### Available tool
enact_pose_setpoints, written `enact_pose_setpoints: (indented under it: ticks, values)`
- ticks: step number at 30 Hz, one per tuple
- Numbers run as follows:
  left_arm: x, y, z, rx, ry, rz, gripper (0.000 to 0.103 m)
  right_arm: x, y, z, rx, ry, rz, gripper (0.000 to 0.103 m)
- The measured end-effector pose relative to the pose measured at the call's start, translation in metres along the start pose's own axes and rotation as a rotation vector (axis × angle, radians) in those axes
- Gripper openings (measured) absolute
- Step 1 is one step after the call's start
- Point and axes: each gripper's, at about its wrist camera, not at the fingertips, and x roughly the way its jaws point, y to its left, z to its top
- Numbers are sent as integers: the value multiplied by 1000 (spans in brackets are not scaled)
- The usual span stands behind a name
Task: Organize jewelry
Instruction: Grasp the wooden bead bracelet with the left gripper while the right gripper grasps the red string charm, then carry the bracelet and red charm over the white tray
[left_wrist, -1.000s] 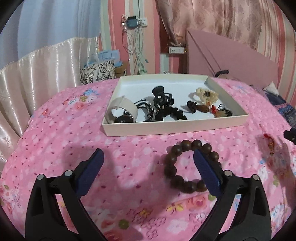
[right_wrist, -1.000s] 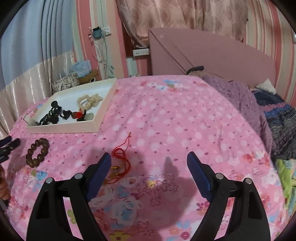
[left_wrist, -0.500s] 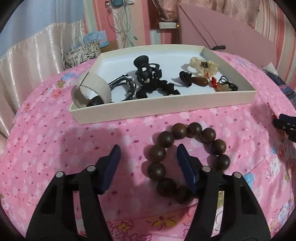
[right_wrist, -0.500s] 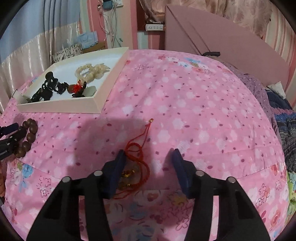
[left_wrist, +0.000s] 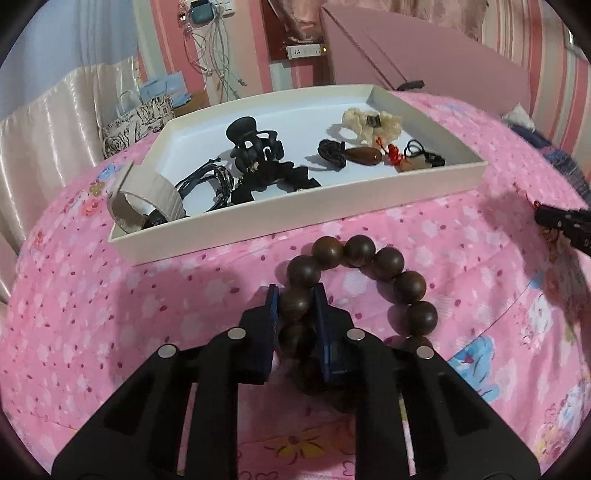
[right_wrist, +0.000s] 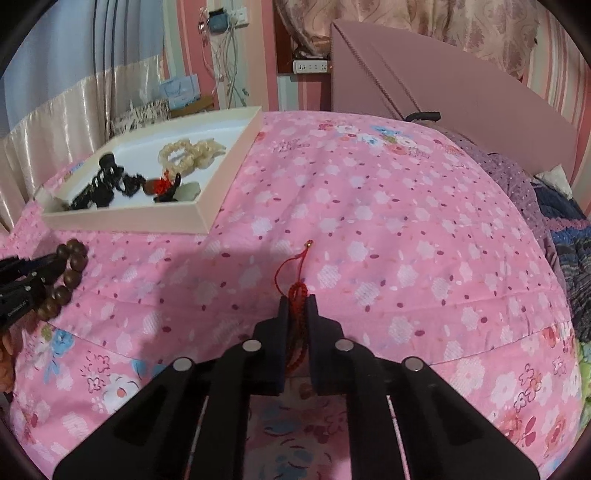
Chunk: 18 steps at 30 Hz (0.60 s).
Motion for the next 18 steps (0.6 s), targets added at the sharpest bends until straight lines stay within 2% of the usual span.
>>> enact_pose_setpoints:
  ticks: [4,7,10,12,18]
  values:
    - [-15,9,-3,-28,-60,2,17,-8,-9,0,43,-38,38,5]
    - [-36,15,-3,-35,-109,4,17,-18,-9,1,54,-69,55,5]
    - [-60,20,3,-39,-162,7,17,-37,-8,8,75,-118,107,5]
    - [-75,20,8,-34,-196,15,17,-48,-6,14,77,-142,132,5]
    - [-90,22,25,-27,-259,46,17,-65,13,34,60,-182,172,5]
